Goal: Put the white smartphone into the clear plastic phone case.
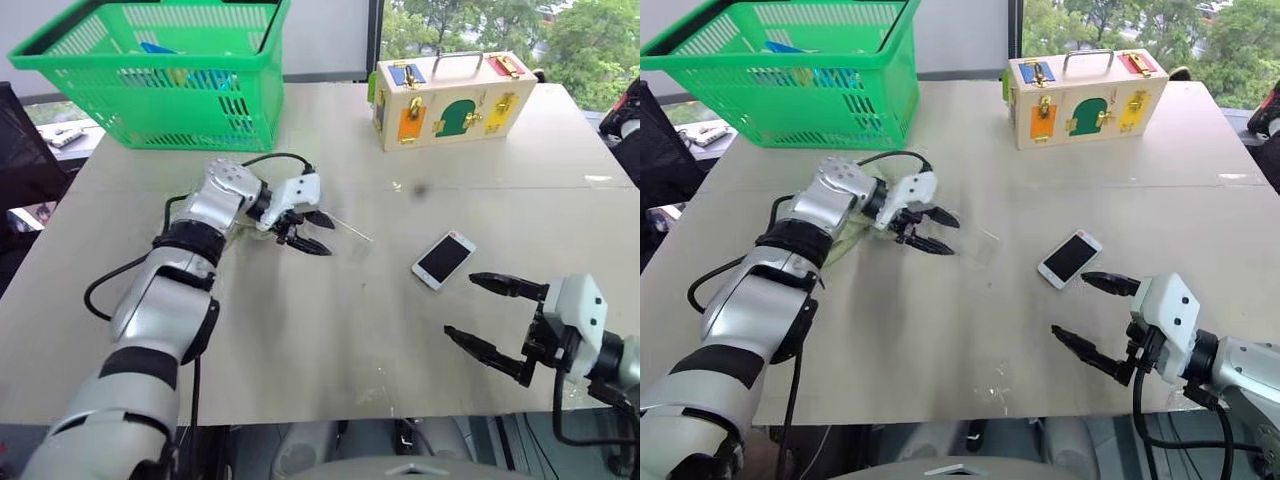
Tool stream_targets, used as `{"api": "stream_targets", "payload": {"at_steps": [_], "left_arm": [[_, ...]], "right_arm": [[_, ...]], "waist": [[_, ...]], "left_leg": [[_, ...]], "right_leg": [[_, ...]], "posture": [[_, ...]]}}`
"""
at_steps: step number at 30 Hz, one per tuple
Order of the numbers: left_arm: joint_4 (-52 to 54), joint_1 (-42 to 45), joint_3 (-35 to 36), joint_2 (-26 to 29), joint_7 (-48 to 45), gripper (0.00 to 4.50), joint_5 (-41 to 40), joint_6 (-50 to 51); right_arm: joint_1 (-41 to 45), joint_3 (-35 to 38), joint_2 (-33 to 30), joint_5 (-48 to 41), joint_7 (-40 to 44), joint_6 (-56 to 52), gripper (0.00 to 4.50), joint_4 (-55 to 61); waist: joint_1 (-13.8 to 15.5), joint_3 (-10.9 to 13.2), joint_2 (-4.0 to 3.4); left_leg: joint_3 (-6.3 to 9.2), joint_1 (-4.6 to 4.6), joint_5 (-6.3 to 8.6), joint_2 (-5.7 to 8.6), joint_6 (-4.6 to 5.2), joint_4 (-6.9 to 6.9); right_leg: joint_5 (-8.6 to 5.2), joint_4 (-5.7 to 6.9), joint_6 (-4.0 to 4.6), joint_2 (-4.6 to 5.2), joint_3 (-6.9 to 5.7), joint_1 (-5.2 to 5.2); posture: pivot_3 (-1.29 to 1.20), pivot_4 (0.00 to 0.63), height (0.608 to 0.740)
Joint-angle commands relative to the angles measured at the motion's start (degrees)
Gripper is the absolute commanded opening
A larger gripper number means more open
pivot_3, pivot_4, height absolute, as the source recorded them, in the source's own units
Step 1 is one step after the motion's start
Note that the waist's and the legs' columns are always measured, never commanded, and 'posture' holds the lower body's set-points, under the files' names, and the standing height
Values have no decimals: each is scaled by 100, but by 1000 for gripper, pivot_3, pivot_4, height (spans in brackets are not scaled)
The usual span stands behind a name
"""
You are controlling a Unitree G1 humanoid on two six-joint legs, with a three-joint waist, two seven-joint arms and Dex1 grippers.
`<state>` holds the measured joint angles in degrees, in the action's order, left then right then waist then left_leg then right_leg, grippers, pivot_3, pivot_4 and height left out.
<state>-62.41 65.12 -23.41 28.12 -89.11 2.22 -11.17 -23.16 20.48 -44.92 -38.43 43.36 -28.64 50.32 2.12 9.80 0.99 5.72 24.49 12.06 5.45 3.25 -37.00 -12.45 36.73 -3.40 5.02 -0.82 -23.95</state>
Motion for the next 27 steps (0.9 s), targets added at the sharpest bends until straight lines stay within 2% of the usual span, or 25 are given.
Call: {"api": "stream_targets", "payload": {"at_steps": [1, 2, 5, 9, 11, 13, 15, 19, 21, 24, 26, 27], "left_arm": [[-479, 190, -58, -40, -230, 3076, 360, -590], [-585, 205, -39, -73, -269, 3076, 431, -686], [-778, 219, -16, -145, -172, 2315, 615, -833], [-778, 137, 180, -165, -95, 449, 617, -775], [-650, 49, 361, -132, -70, 42, 490, -562], [-83, -224, 518, 25, -128, 42, 337, -53], [1061, -638, 640, 198, -86, 42, 191, 813], [5310, -1851, 866, 658, 201, 42, -438, 4762], [6438, -2171, 915, 769, 474, 42, -646, 5907], [7113, -2509, 957, 820, 989, 42, -712, 6144], [6886, -2527, 1042, 801, 1250, 42, -724, 5673], [6801, -2532, 1062, 831, 1269, 278, -781, 5515]], "right_arm": [[-296, 348, 16, -18, -8, 46, 4500, 371], [-377, 402, 35, -21, -30, 49, 4500, 416], [-477, 454, 95, -51, -169, 20, 4500, 553], [-475, 295, 189, -23, -400, -19, 4500, 707], [-508, 205, 234, 35, -489, -22, 4500, 759], [-518, 111, 302, 95, -605, -15, 4500, 788], [-440, 63, 399, 10, -775, -45, 4500, 795], [-58, -131, 390, 53, -1074, -227, 4500, 712], [73, -198, 339, 32, -1041, -265, 4500, 630], [254, -271, 223, 3, -913, -291, 4500, 504], [396, -304, 135, 47, -823, -264, 4500, 387], [443, -315, 108, 55, -795, -267, 4500, 349]], "waist": [[-39, 0, 0], [-49, 0, 1], [-88, 0, 1], [-134, 0, 1], [-136, 0, 1], [-141, 0, 0], [-149, -1, 0], [-253, 3, -6], [-221, 3, -4], [-136, 0, -10], [-131, 0, -10], [-131, 0, -10]], "left_leg": [[0, 11, 0, -1, 0, -9], [0, 15, 0, -1, 1, -16], [1, 13, 2, -1, 4, -23], [3, -13, 2, -1, 8, -41], [3, -15, 2, -2, 8, -41], [3, -17, 2, -3, 8, -40], [4, -17, 2, -3, 7, -39], [0, -14, 3, -5, 7, -38], [9, -4, 3, -3, 8, -41], [13, -13, 3, -4, 7, -40], [12, -35, 3, -8, 6, -25], [12, -35, 3, -9, 5, -25]], "right_leg": [[1, 5, -1, -2, 0, -10], [2, 9, -3, -3, 0, -12], [10, 10, -17, -7, -6, -8], [5, 10, -59, -5, -15, 27], [6, 10, -59, -5, -15, 27], [6, 13, -58, -7, -14, 26], [11, 16, -49, -8, -12, 25], [20, 13, -33, -5, 16, 23], [19, 12, -33, -6, 13, 20], [16, 11, -36, -7, 9, 25], [6, 12, -51, -10, 11, 31], [6, 12, -51, -12, 10, 30]], "posture": [[0, 150, 740], [0, 150, 740], [0, 150, 740], [0, 150, 740], [0, 150, 740], [0, 150, 740], [0, 150, 740], [0, 150, 740], [0, 150, 740], [0, 150, 740], [0, 150, 740], [0, 150, 740]]}}
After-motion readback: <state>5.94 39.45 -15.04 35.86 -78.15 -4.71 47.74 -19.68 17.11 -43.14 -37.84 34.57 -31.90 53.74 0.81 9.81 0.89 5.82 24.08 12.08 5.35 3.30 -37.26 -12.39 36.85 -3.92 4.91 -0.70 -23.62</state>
